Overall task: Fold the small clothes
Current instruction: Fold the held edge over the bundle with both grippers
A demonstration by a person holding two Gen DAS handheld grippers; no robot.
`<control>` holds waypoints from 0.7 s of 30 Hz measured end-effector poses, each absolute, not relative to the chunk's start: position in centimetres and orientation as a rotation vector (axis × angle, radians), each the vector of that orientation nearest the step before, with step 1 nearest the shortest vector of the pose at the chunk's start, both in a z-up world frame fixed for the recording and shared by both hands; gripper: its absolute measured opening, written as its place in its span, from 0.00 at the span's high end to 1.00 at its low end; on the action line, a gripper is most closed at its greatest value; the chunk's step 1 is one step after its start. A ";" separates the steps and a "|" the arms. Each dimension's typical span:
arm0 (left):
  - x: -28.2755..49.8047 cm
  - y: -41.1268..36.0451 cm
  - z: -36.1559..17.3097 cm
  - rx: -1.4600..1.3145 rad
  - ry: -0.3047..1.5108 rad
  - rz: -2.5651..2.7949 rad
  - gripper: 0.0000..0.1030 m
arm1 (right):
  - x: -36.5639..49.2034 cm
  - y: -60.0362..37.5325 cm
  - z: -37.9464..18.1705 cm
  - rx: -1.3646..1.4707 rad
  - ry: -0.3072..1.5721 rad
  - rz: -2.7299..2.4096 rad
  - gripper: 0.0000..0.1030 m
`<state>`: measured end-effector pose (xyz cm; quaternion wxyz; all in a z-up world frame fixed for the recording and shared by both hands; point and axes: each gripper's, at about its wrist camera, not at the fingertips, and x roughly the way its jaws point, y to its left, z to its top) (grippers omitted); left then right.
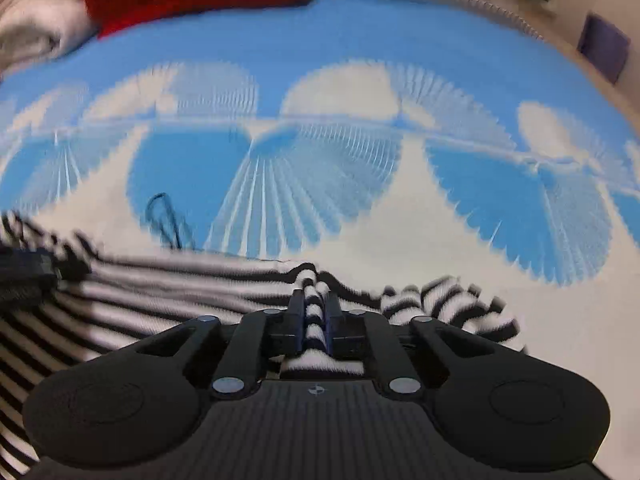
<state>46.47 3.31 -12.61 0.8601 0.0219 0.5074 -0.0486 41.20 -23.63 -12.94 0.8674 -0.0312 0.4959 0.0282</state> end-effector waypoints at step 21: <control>44.0 13.4 -8.6 0.007 1.068 -0.060 0.49 | 37.8 -36.6 -10.4 0.014 1.043 -0.218 0.59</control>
